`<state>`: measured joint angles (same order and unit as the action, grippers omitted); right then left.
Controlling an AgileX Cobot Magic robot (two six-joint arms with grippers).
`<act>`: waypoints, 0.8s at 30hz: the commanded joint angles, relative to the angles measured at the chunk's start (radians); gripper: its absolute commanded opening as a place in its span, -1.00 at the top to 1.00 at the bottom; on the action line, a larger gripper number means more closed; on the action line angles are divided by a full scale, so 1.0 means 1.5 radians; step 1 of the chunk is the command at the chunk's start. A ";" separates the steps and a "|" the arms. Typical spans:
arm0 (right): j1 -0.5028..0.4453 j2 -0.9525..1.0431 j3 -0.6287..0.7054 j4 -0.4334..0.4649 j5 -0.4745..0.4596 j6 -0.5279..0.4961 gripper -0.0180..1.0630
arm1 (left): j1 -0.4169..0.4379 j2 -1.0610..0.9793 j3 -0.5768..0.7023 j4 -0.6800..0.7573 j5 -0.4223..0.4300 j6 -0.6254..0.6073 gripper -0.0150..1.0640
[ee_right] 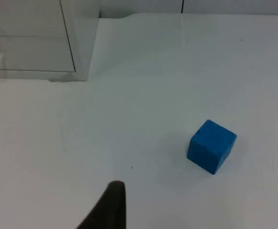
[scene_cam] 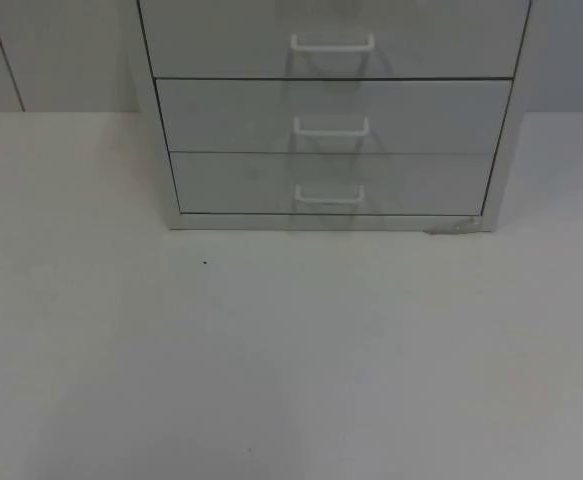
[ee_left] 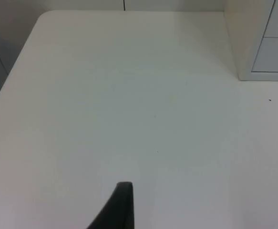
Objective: Open the drawer with the left hand, place the block into the drawer with the right hand, then close the drawer with the left hand.
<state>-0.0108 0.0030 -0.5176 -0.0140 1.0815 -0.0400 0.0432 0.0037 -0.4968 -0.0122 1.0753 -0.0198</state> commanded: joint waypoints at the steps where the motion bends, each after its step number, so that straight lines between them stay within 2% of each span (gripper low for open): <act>1: -0.005 0.000 -0.011 -0.003 -0.022 0.002 -0.98 | 0.003 -0.002 0.001 -0.002 -0.002 -0.003 -0.97; 11: -0.005 0.184 -0.087 -0.003 -0.103 0.002 -0.98 | 0.003 0.096 -0.059 -0.002 -0.023 -0.010 -0.97; 13: -0.005 0.243 -0.108 -0.003 -0.119 0.002 -0.98 | 0.003 0.155 -0.080 -0.003 -0.046 -0.010 -0.97; 24: -0.005 0.507 -0.185 -0.004 -0.181 0.002 -0.98 | 0.003 0.406 -0.124 -0.009 -0.078 -0.010 -0.96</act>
<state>-0.0108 0.7225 -0.7821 -0.0140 0.8315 -0.0378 0.0432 0.5700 -0.6735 -0.0141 0.9828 -0.0259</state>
